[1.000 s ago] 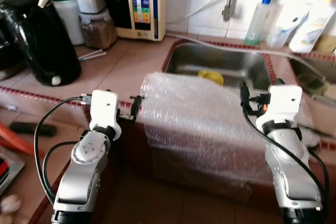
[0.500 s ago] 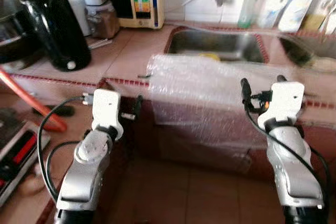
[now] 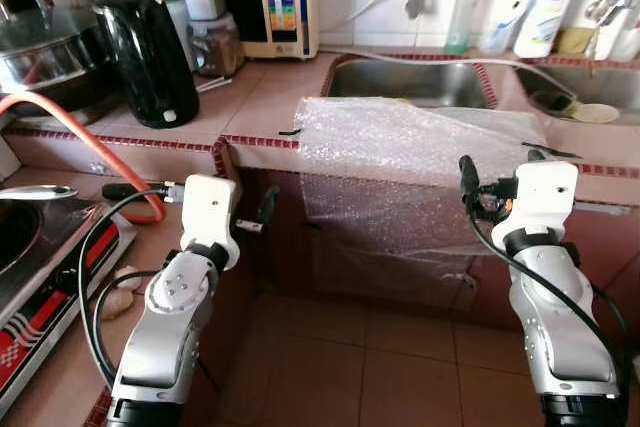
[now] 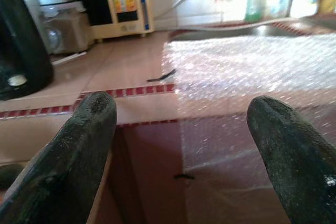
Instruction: Kitchen organization
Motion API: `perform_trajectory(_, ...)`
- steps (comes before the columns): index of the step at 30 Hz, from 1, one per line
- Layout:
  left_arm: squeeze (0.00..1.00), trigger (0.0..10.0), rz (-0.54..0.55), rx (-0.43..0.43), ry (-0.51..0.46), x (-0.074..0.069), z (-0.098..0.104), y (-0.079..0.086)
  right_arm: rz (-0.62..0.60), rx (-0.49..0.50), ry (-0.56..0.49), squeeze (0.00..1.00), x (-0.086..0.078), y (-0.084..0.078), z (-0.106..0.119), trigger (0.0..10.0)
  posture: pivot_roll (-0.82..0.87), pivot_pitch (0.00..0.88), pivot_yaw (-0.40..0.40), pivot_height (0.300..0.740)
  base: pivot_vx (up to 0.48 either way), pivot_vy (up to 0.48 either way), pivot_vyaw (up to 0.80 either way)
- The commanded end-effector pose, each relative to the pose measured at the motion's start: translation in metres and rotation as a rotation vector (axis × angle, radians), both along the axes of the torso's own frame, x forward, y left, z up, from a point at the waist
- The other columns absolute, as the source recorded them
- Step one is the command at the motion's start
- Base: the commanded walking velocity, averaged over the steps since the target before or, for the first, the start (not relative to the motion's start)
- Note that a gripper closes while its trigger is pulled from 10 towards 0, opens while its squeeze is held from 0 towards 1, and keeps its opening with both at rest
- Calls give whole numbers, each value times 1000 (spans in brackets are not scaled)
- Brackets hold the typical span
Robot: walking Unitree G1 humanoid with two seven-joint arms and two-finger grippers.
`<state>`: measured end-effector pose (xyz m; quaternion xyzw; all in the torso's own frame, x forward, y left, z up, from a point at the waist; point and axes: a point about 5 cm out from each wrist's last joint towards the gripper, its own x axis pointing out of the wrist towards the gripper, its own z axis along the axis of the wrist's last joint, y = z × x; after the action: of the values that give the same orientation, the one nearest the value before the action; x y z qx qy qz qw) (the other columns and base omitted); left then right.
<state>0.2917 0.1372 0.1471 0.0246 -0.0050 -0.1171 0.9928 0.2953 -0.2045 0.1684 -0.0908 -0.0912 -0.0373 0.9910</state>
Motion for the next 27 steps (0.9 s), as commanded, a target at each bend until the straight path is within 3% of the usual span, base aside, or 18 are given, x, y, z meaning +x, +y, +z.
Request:
perform_trajectory(1, 0, 10000, 14, -10, 16, 1, -1, 6, 16, -5, -14, 0, 2, 5, 4, 10000, -9, 0, 32, 740, 0, 0, 0)
perform_trajectory(15, 0, 10000, -19, -31, 14, 2, -2, 3, 15, -5, -15, 0, 3, 5, 4, 10000, -10, 0, 36, 740, 0, 0, 0)
perform_trajectory(21, 0, 10000, -23, -44, 22, 2, -3, 2, 14, -4, -14, 0, 4, 4, 4, 10000, -13, 0, 34, 740, 0, -321, 0)
perform_trajectory(27, 0, 10000, -26, -51, 28, 2, -4, 1, 15, -5, -9, 0, 4, 5, 3, 10000, -15, 0, 33, 740, 0, -322, -758)
